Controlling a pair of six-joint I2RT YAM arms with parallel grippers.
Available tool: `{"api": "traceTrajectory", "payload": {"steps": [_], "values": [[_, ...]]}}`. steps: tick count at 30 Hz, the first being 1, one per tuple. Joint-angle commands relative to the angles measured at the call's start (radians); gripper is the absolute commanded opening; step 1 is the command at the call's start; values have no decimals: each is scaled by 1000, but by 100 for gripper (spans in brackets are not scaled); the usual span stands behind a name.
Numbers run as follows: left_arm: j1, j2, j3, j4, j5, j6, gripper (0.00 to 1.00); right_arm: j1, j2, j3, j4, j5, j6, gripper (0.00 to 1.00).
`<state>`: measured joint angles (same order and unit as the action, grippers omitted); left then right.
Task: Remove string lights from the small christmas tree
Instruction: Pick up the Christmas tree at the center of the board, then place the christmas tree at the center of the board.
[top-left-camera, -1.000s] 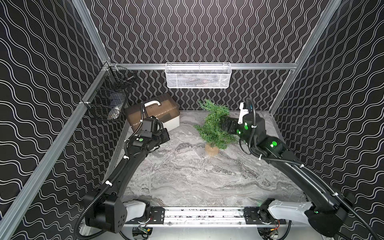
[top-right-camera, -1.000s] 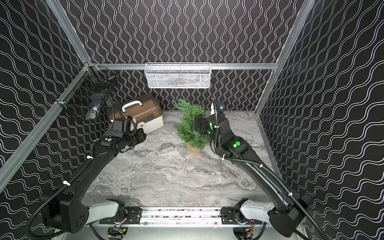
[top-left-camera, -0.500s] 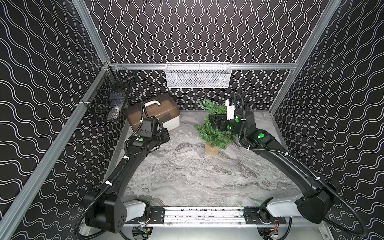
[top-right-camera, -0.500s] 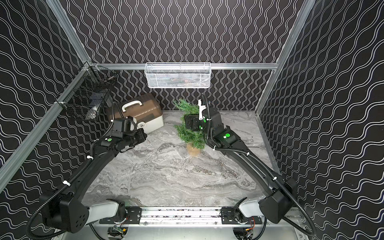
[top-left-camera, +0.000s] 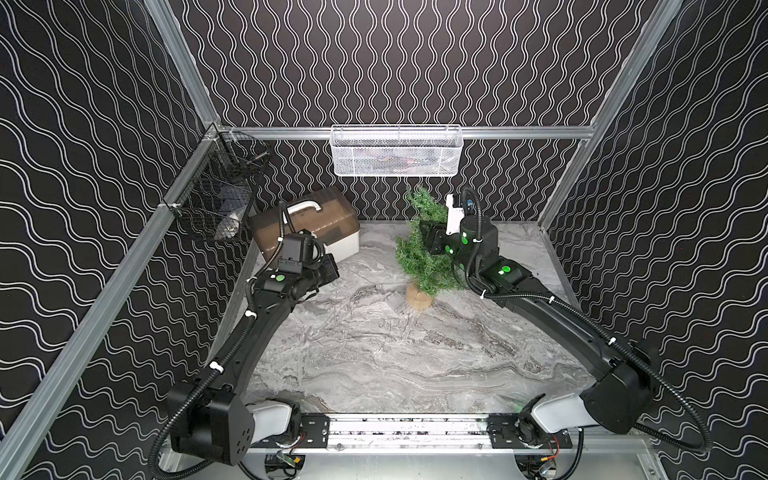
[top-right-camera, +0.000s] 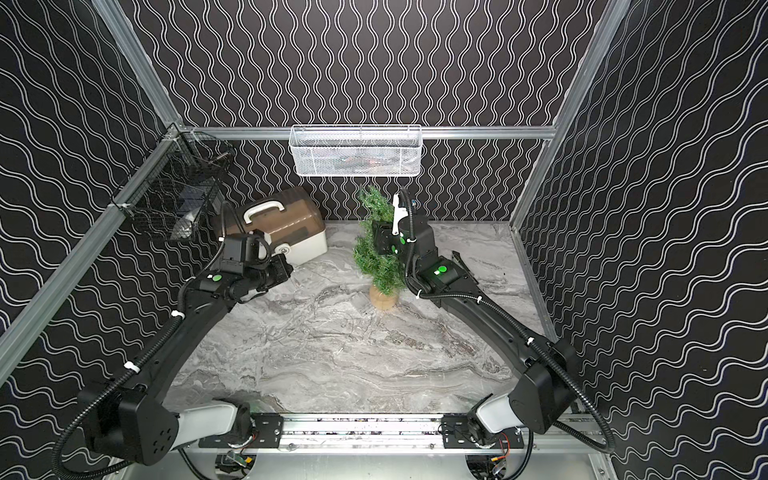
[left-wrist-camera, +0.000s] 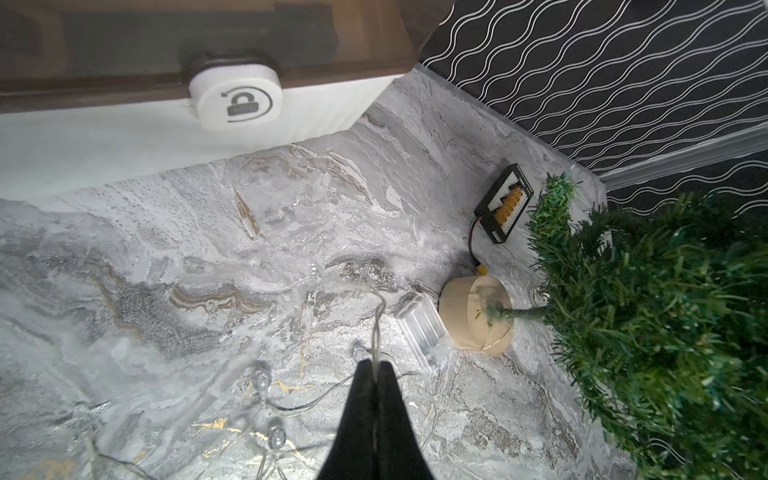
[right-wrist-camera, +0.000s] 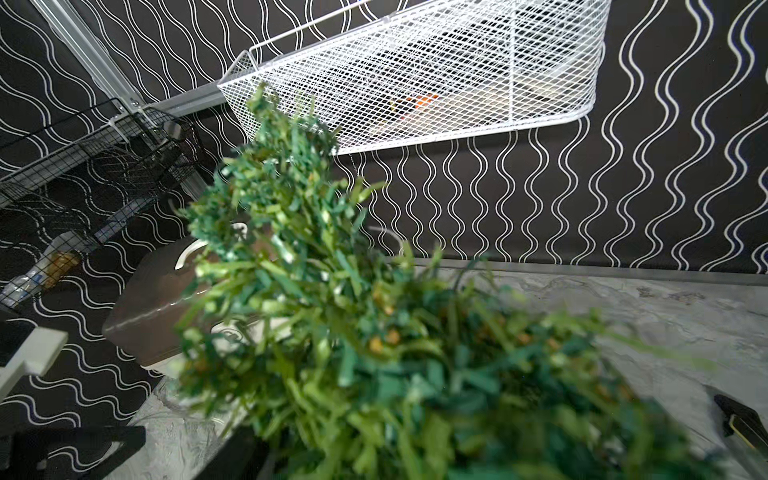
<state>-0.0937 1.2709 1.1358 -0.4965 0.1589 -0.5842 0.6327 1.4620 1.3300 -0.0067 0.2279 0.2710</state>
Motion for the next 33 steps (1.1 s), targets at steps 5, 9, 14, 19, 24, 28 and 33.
{"api": "traceTrajectory", "payload": {"steps": [5,9,14,19,24,28,33], "values": [[107,15,117,-29,12,-11,0,0,-4,-15,96,16,-66,21],[156,13,140,-19,31,-20,0,0,-17,-9,107,25,-99,17],[203,14,166,-50,24,-5,0,-1,-34,4,106,38,-134,13],[270,-2,170,-57,46,-13,0,-5,-34,32,94,47,-165,12],[290,-5,173,-66,37,-13,0,-13,-26,55,86,47,-199,12],[302,-4,167,-71,27,-11,0,-32,-35,57,84,35,-217,11],[317,9,181,-99,-16,12,0,-53,-54,41,74,23,-218,11]]}}
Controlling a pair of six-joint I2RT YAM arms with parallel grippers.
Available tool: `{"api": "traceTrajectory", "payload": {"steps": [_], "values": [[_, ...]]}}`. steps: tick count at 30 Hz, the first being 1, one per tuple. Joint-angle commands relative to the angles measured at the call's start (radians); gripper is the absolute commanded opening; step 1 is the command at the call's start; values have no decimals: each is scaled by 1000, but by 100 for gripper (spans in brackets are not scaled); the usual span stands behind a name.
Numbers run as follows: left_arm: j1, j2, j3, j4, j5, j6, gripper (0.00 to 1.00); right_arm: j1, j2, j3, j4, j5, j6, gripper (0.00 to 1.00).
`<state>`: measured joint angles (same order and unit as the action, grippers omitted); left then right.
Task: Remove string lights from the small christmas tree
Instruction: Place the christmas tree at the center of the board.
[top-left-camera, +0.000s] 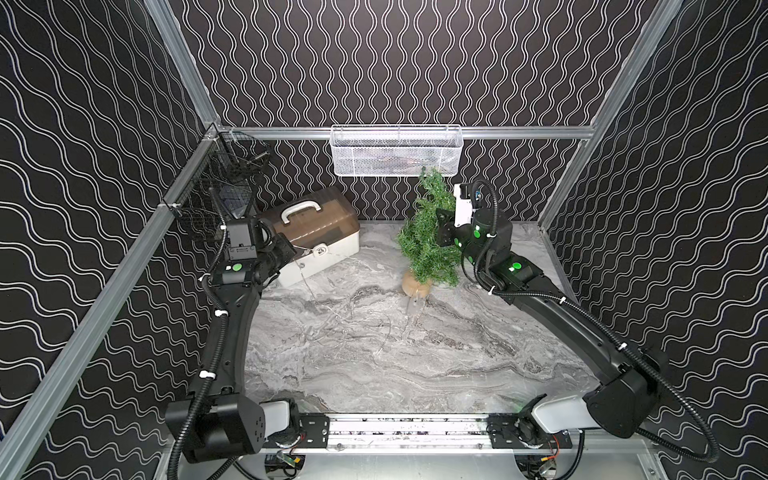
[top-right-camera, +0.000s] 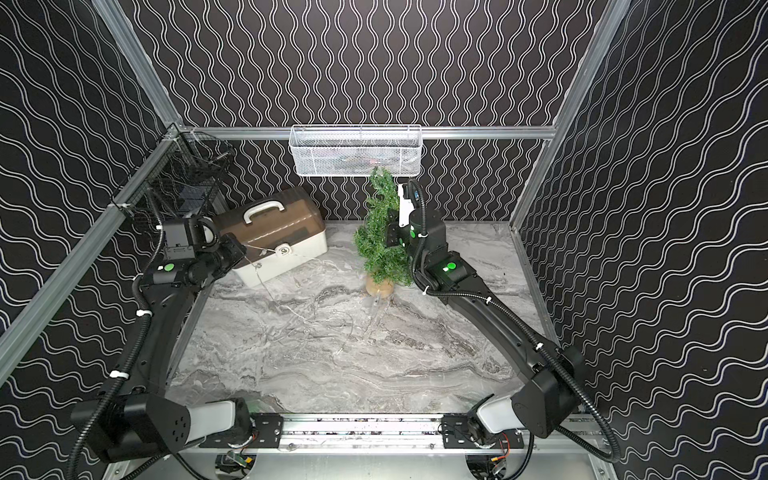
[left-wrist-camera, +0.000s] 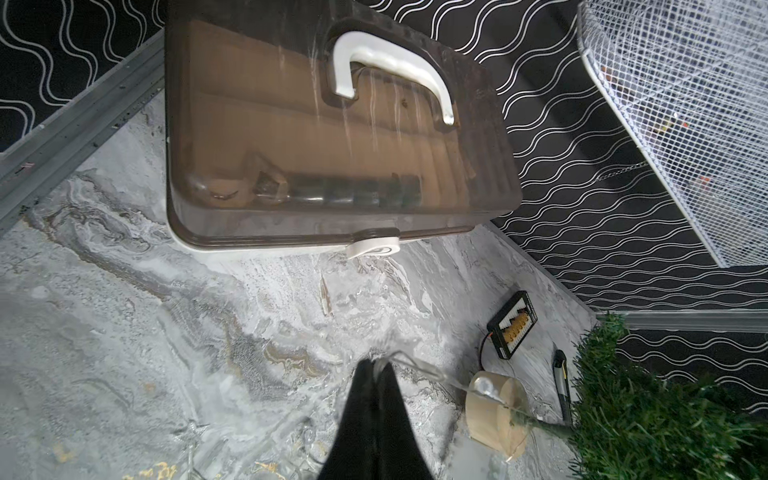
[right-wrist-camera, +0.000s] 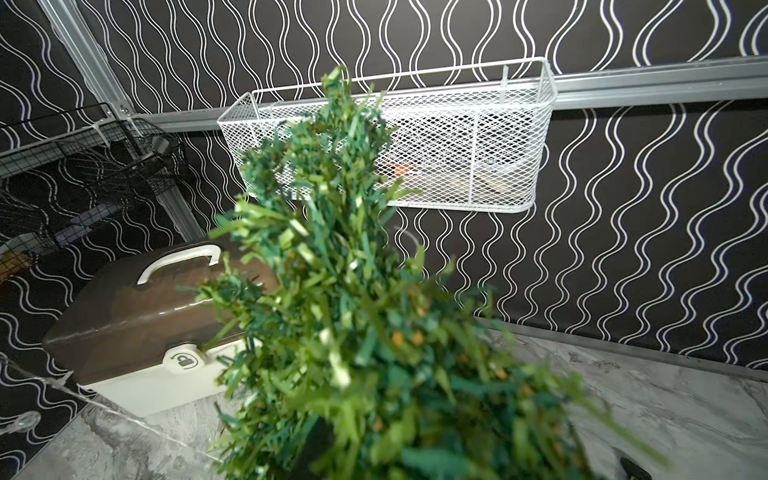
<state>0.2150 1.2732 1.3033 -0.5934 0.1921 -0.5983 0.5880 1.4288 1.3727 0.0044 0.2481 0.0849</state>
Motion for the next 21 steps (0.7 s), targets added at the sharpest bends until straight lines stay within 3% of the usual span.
{"api": "traceTrajectory", "payload": {"steps": [1,11,21], "values": [[12,9,14,-5,-58,28,0,-13,-26,-7,63,-2,-30,11],[28,18,42,-28,-101,43,0,-28,-16,-5,39,-62,-17,10],[29,22,20,2,-46,25,0,-37,-54,-89,53,-56,8,10]]}}
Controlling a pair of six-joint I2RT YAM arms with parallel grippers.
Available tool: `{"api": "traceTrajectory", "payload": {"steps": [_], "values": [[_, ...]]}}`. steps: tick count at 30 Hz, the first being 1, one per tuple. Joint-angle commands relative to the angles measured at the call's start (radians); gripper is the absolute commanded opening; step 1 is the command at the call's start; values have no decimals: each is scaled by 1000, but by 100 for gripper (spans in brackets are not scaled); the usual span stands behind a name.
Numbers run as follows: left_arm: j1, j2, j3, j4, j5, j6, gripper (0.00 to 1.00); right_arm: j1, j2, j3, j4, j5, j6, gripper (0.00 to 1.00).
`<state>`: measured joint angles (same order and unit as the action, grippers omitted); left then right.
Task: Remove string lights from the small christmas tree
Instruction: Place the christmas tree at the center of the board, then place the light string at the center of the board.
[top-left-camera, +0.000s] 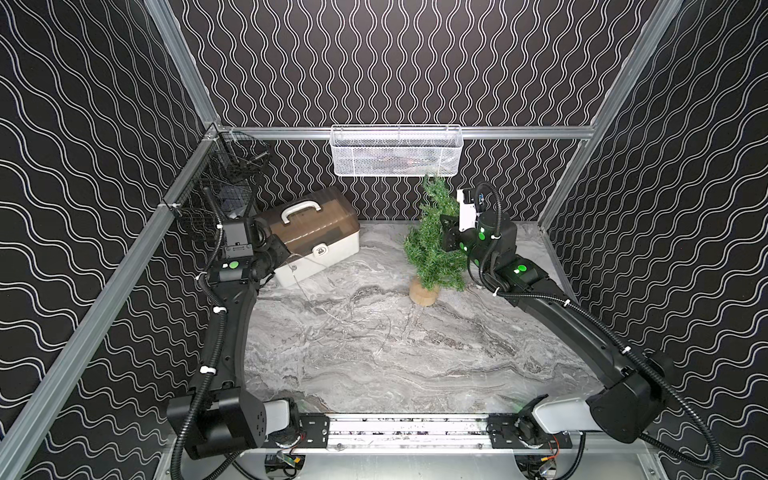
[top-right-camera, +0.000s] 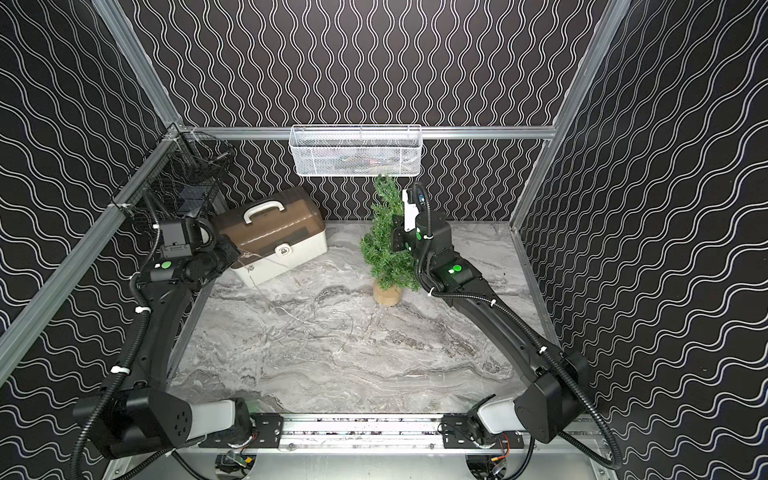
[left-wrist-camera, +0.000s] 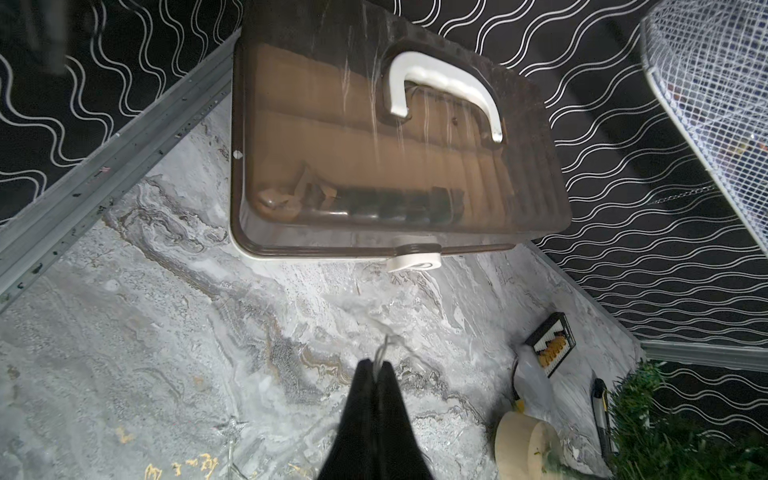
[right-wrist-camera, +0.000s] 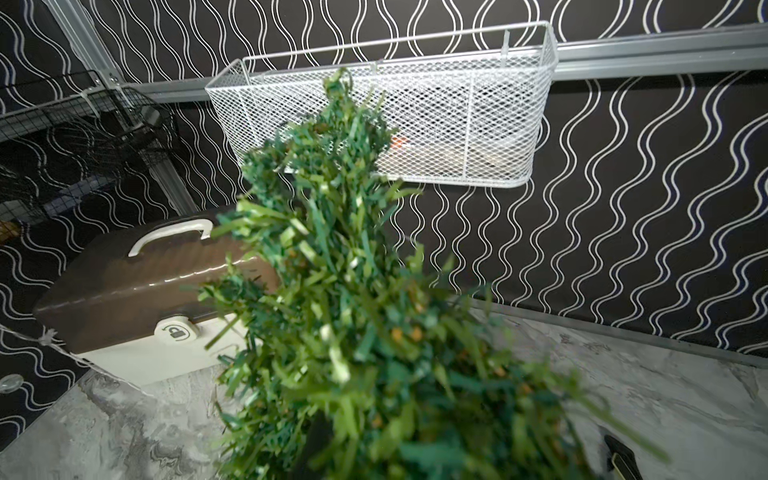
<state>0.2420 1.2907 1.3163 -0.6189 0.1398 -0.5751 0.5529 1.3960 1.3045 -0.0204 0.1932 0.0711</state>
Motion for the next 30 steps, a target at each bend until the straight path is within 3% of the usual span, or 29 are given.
{"api": "traceTrajectory", "payload": {"steps": [1,8,13,16,17,19,22,26,30], "values": [[2,4,8,30,9,0,0,-3,-27,-34,79,0,24,10],[-8,-21,-74,128,108,-57,0,-8,-50,-89,81,-24,33,10],[-118,-47,-171,171,84,-63,0,-6,-72,-132,91,-59,48,15],[-182,-55,-213,176,51,-57,8,-5,-79,-129,78,-82,57,23],[-201,-59,-223,176,35,-55,11,-5,-81,-126,74,-84,60,27],[-247,-69,-251,177,-8,-44,23,-5,-88,-120,60,-89,62,44],[-292,-67,-279,164,-71,-16,58,-5,-109,-111,28,-96,72,63],[-352,-53,-304,154,-195,1,96,-5,-152,-115,-2,-110,91,85],[-392,-88,-363,269,-275,27,99,-5,-205,-114,-61,-112,108,94]]}}
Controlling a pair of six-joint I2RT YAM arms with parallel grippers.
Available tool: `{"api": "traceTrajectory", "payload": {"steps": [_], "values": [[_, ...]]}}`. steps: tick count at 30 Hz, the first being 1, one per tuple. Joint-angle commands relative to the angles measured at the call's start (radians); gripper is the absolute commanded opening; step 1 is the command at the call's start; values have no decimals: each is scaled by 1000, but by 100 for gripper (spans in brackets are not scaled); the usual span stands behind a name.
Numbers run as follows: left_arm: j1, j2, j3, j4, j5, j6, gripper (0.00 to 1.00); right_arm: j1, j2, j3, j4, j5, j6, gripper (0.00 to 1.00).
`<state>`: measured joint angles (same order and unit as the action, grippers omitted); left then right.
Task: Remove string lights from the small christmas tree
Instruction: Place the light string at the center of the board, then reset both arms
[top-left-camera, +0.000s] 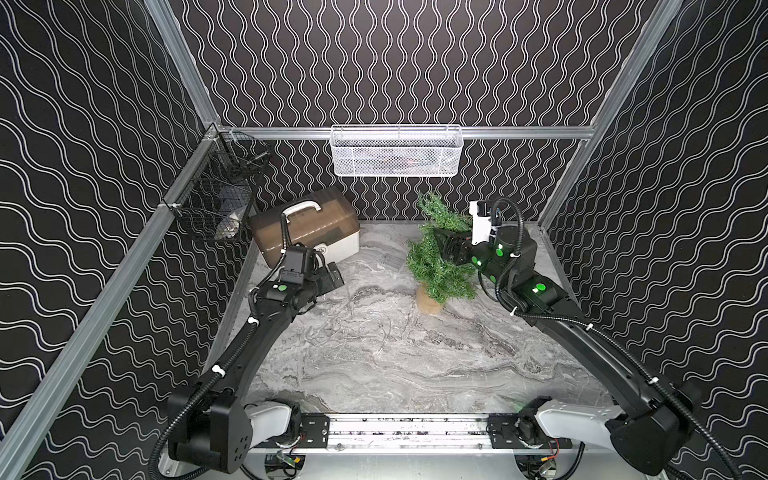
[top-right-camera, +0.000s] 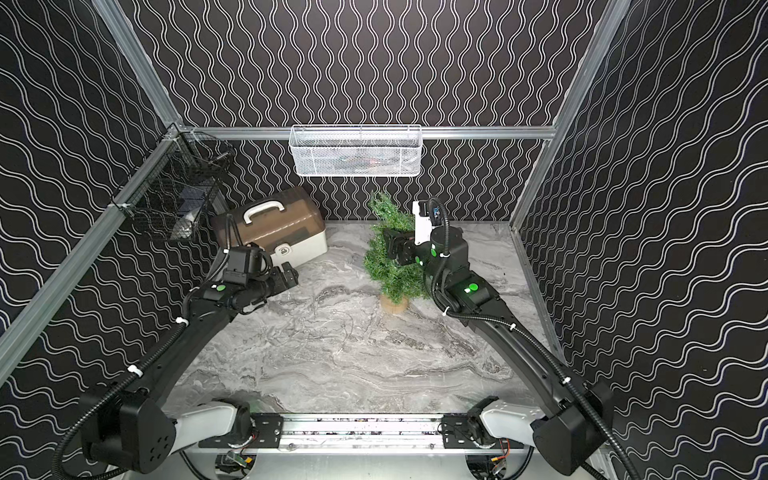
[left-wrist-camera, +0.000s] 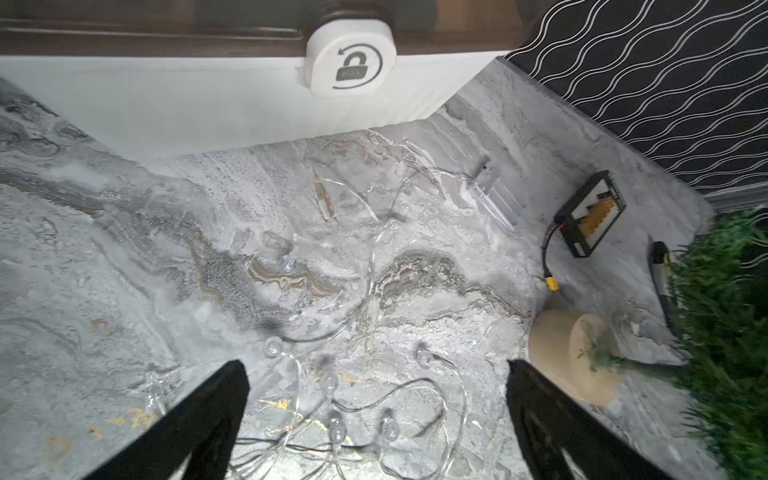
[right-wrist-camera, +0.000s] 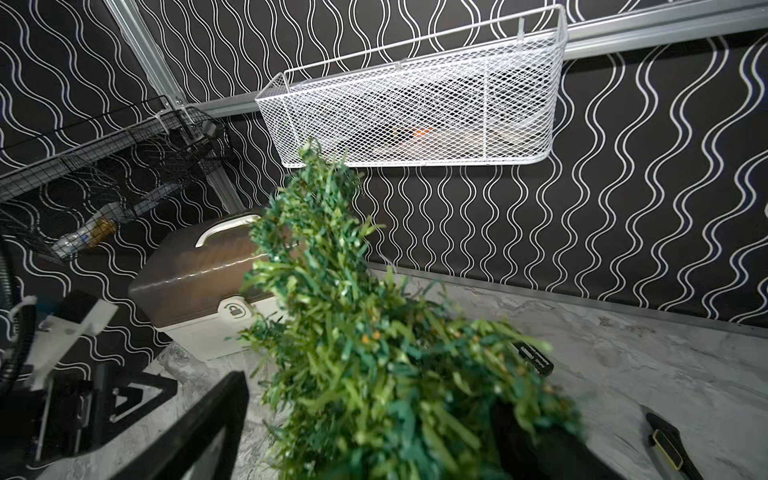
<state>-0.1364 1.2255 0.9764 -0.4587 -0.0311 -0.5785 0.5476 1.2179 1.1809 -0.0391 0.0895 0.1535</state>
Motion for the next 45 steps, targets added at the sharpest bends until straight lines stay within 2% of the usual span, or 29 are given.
{"api": "traceTrajectory", "payload": {"steps": [1,3,7,8,10,14,16,18,20,24,27,28,29,31,32,34,36,37,38,39,44,45], "values": [[-16,-34,-40,149,-116,32,99,0,-50,8,-61,-4,29,96],[-19,-52,-69,225,-136,42,99,0,-104,5,-107,30,37,100],[-23,-46,-93,289,-208,121,99,-10,-226,-42,-192,243,39,100],[-23,-37,-99,297,-230,154,99,-18,-245,-77,-205,290,45,100],[-23,-13,-130,350,-257,308,99,-46,-285,-148,-209,373,53,100],[-22,9,-190,442,-376,431,99,-141,-348,-325,-145,487,112,100],[-22,3,-266,561,-381,531,99,-202,-350,-398,-133,539,161,100],[-20,-5,-354,696,-335,636,99,-267,-335,-487,-76,597,177,99],[-16,5,-425,800,-313,664,99,-321,-285,-568,21,622,158,99],[-9,76,-497,933,-275,636,99,-356,-97,-715,330,627,-22,99],[-8,173,-558,1080,-271,592,99,-359,9,-798,572,647,-76,99],[-9,208,-586,1187,-283,589,99,-362,42,-828,665,636,-87,99],[-11,206,-579,1162,-266,593,99,-366,75,-848,738,625,-88,99],[-11,243,-605,1301,-275,619,99,-376,147,-873,868,574,-87,99],[-9,261,-603,1316,-279,625,99,-379,180,-875,907,549,-85,99],[2,341,-605,1408,-294,599,99,-382,258,-876,1040,517,-146,99],[10,409,-624,1516,-269,605,99,-396,314,-880,1116,500,-100,99],[17,412,-629,1499,-284,582,99,-414,342,-884,1142,465,-84,99],[19,439,-630,1559,-291,593,99,-429,381,-887,1193,430,-89,99],[21,432,-624,1533,-282,583,99,-435,413,-894,1258,395,-117,99],[36,431,-619,1510,-255,577,99,-458,418,-900,1194,285,-83,100],[35,435,-619,1526,-260,583,99,-460,465,-898,1272,289,-110,100]]}}
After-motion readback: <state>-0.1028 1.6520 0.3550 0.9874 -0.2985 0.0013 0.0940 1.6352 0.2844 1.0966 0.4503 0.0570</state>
